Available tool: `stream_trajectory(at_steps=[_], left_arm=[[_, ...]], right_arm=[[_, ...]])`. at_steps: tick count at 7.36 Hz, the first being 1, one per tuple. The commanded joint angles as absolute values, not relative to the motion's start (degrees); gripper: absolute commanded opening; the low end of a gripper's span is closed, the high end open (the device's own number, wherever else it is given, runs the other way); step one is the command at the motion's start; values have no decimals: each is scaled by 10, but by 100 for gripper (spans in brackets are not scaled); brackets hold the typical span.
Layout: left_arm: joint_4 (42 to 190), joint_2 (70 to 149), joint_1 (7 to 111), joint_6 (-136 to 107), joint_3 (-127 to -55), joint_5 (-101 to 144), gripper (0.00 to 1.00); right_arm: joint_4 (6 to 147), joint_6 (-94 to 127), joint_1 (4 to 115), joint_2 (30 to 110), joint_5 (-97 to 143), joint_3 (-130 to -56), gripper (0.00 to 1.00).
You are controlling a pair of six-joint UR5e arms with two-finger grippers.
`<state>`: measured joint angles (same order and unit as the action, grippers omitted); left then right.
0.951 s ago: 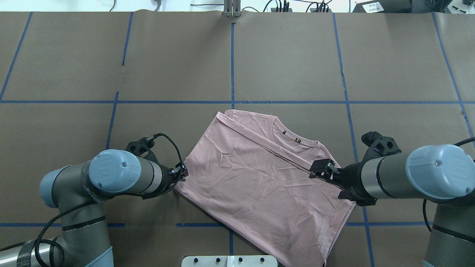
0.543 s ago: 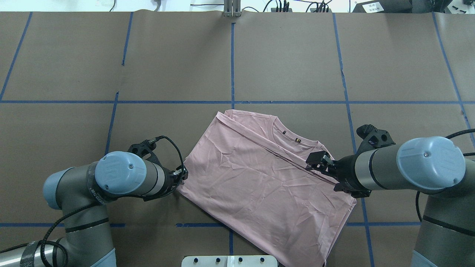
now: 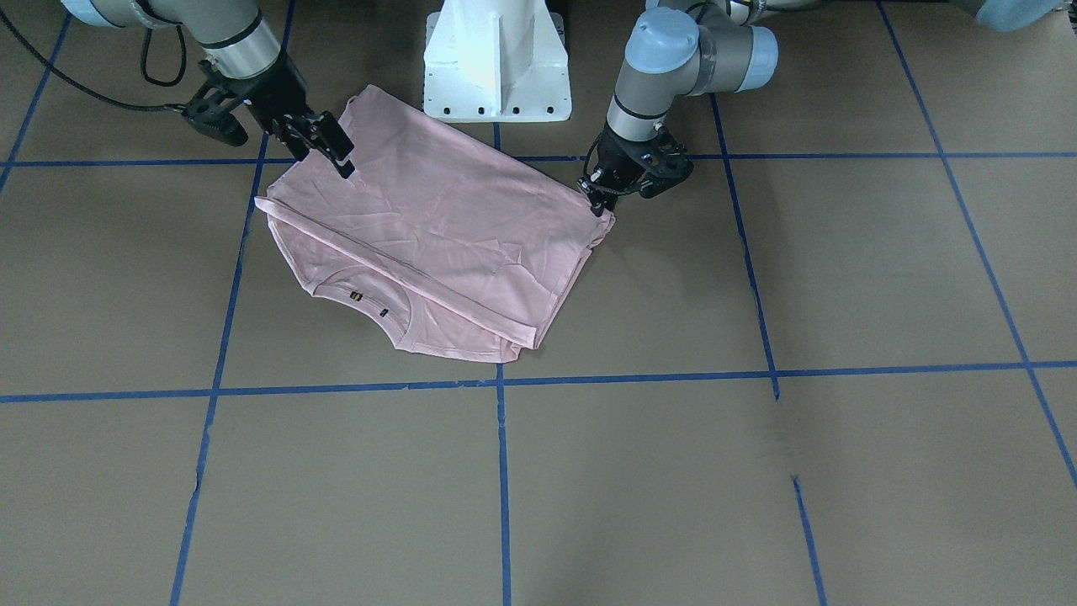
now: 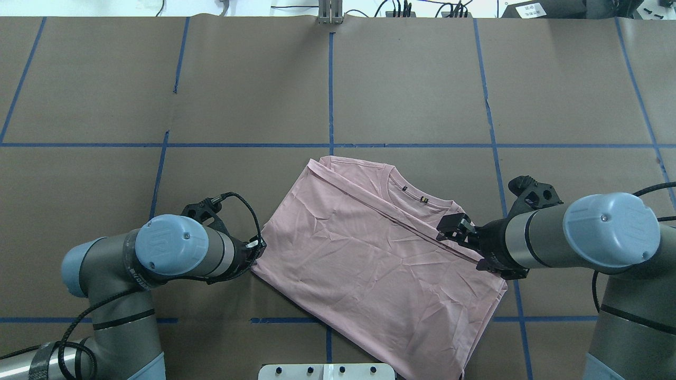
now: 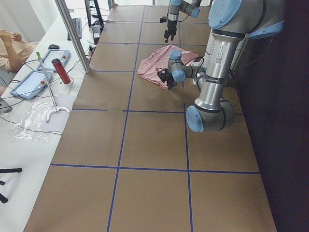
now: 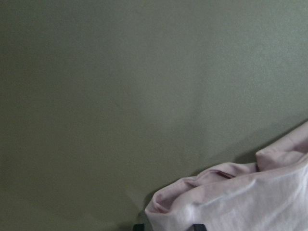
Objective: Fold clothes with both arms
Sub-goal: 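Grasp opposite sides of the folded shirt with both grippers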
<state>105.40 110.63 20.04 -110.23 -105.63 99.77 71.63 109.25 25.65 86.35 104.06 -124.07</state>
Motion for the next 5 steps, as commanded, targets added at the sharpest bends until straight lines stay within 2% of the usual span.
stream_trajectory(at_steps=[1,5], left_arm=[[1054,1106,208,-1098,-1056,998,0],[1039,1117,264,-1044,-1055,997,0]], right_arm=[[716,1092,257,863,1041,-1235,100],[715,1092,258,861,1041,-1238,100]])
